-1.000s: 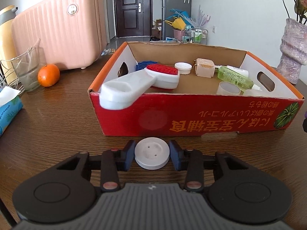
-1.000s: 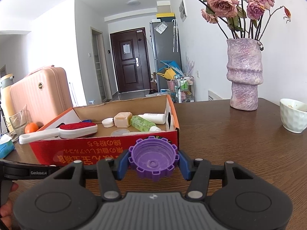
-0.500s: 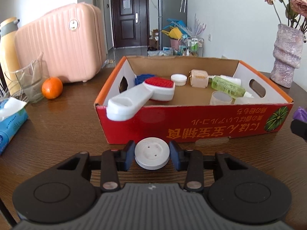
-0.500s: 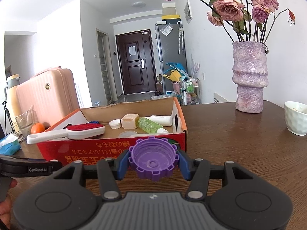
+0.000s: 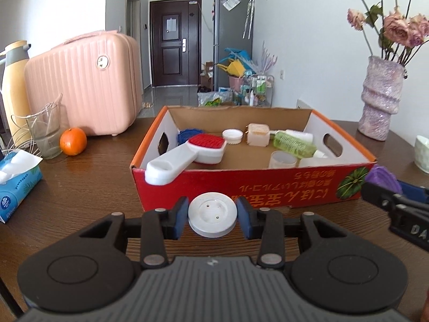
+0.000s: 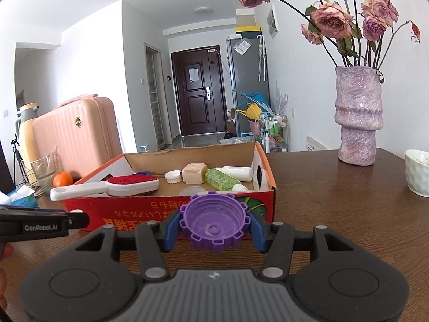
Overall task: Organize rigid objects
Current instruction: 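Carry the white cap over the red box while the right tool carries the purple cap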
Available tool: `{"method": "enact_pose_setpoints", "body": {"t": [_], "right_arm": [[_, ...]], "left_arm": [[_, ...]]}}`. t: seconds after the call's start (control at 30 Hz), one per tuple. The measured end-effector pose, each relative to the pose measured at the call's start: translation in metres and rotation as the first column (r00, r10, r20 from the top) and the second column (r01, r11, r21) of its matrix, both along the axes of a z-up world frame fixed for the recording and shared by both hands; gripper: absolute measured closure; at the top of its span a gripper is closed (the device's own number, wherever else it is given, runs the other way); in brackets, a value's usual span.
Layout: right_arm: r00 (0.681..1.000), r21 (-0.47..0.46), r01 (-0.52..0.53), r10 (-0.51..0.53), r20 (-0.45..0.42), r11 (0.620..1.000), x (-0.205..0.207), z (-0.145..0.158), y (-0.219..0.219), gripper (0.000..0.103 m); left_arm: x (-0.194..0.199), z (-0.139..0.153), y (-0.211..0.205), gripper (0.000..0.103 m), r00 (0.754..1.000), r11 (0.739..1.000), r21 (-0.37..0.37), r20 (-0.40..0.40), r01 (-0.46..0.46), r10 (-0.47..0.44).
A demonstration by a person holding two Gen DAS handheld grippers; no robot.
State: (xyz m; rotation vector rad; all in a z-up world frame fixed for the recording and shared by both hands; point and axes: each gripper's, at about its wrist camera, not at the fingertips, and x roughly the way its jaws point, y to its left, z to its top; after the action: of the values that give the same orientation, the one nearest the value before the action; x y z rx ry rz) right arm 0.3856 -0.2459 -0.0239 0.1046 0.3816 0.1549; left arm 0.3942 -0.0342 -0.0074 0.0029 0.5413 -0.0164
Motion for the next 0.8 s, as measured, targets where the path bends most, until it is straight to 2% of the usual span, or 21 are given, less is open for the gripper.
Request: {"method": "enact_pose_setpoints", "body": {"t": [0.37,0.8], "right_arm": [[0.999,0.0,-0.016,0.016,0.045,1.0,-0.006,0.008,0.011,0.05],[0.996,0.002,-0.003,0.002,0.085,1.0,-0.001,0.014,0.026,0.05]], "left_arm": [[-0.016,0.02,-0.007,0.063,0.997,1.0,-0.017,0.074,0.012,-0.011],[-0.013,0.037,-0.009,0.063,0.992,0.999,-0.051,0.123,0.003,0.003]]}}
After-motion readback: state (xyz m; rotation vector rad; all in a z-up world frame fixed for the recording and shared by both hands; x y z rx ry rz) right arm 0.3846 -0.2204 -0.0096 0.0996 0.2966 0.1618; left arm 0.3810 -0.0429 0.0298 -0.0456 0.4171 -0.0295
